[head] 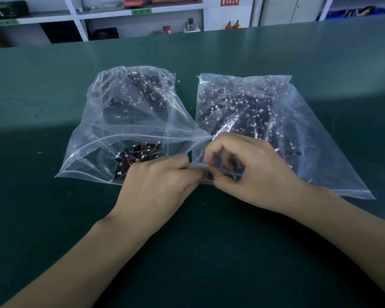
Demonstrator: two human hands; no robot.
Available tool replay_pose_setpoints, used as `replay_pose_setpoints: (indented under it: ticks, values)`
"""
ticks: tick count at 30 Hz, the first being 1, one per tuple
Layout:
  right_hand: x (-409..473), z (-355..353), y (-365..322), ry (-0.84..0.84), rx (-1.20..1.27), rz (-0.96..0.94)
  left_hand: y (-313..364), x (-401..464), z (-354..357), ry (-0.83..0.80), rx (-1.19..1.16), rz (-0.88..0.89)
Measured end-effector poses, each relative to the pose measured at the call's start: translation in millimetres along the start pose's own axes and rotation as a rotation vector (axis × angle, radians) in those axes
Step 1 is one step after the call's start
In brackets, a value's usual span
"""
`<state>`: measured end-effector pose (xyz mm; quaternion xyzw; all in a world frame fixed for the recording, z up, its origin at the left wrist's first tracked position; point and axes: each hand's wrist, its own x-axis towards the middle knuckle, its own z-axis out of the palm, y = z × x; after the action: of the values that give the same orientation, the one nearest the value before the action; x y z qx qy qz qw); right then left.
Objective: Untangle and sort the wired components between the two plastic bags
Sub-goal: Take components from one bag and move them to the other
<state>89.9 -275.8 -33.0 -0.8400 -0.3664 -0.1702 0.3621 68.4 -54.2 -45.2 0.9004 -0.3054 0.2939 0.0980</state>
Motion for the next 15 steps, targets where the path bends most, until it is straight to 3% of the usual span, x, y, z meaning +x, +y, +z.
replay_pose_setpoints:
  ticks: [3, 7, 11, 15]
  values:
    - [0, 1, 0, -0.015, -0.008, 0.01, 2, -2, -3, -0.059, -0.077, -0.008]
    - [1, -1, 1, -0.005, -0.006, 0.015, -5, -5, -8, 0.041, -0.315, -0.189]
    - [0, 0, 4, -0.025, -0.012, 0.02, -21, -5, -16, -0.006, -0.028, -0.371]
    - [-1, 1, 5, -0.043, -0.021, 0.012, -35, -10, -17, -0.022, 0.019, -0.457]
